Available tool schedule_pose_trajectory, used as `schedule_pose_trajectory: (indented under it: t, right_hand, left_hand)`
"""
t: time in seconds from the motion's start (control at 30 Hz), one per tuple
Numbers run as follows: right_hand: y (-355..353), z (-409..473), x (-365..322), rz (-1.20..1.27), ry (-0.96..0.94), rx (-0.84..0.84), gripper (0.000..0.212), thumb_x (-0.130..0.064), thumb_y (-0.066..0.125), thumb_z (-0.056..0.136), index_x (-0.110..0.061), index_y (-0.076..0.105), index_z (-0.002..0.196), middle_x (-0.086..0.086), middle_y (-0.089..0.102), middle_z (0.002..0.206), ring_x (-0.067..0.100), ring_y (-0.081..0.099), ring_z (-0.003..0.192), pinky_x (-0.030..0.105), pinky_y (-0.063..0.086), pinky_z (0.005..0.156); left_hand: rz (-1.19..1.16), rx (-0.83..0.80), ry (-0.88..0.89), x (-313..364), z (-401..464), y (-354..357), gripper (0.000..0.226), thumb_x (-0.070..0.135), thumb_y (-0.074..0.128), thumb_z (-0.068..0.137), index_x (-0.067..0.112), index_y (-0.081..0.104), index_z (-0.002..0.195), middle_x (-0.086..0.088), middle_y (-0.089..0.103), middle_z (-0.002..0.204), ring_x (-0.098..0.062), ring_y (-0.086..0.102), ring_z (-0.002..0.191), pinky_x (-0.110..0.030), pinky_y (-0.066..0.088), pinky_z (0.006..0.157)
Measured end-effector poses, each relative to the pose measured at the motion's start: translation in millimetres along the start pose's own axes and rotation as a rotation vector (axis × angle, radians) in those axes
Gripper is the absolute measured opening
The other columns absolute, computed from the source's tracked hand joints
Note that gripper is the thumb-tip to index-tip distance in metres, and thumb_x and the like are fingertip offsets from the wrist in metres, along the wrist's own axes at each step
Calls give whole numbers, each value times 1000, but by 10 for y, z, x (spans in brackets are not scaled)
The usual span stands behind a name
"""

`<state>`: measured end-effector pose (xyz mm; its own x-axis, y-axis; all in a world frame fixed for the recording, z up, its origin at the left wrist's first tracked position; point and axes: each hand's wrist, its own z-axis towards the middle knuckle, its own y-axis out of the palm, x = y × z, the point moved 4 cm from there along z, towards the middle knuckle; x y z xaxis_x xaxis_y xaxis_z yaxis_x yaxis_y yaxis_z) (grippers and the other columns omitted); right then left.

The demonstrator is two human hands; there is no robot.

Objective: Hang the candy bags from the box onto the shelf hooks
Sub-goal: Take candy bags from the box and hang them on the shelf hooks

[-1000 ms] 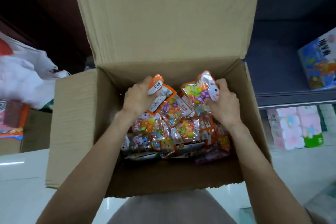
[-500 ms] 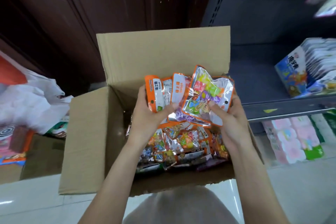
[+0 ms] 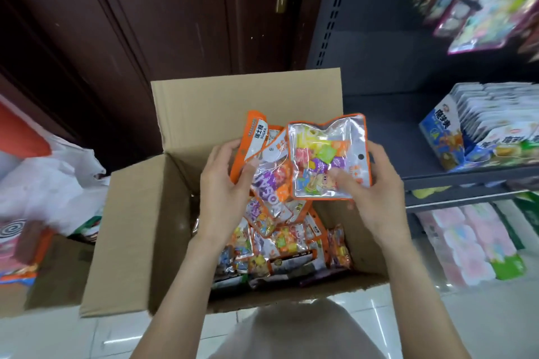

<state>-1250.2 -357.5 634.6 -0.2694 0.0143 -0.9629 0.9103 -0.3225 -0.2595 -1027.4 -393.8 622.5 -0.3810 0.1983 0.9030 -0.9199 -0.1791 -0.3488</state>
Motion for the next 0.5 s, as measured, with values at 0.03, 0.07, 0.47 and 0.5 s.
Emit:
schedule_pose_trajectory:
  t: [0.03,0.07,0.47,0.5]
  right_hand:
    - [-68,5,-37,1,-16,-30,31,-17,75,83,-31,61,108,-15,71,87,1,67,77,16,50,55]
    - [-146,20,-76,1,-32,-52,28,-16,75,82,-26,64,107,-13,71,86,0,66,75,15,49,55]
    - [-1209,535,-684,167,-365,159,13,-17,65,92,-27,59,86,-12,62,72,3,54,69,20,44,68]
    - [-1256,604,-703,194,-379,193,14,-17,64,93,-29,58,91,-12,63,75,3,55,70,21,44,67]
  left_hand:
    - [36,7,42,41,4,12,28,18,65,91,13,61,118,9,60,105,12,55,94,-3,38,78]
    - [50,18,69,85,12,18,28,19,66,90,13,63,117,10,60,104,13,54,94,-4,39,79]
    - [232,-120,535,1104,402,421,15,17,69,86,20,73,100,17,66,97,16,55,92,-5,41,80]
    - [238,-172,576,1204,431,522,15,17,69,85,19,74,99,13,68,96,11,57,91,-7,42,80]
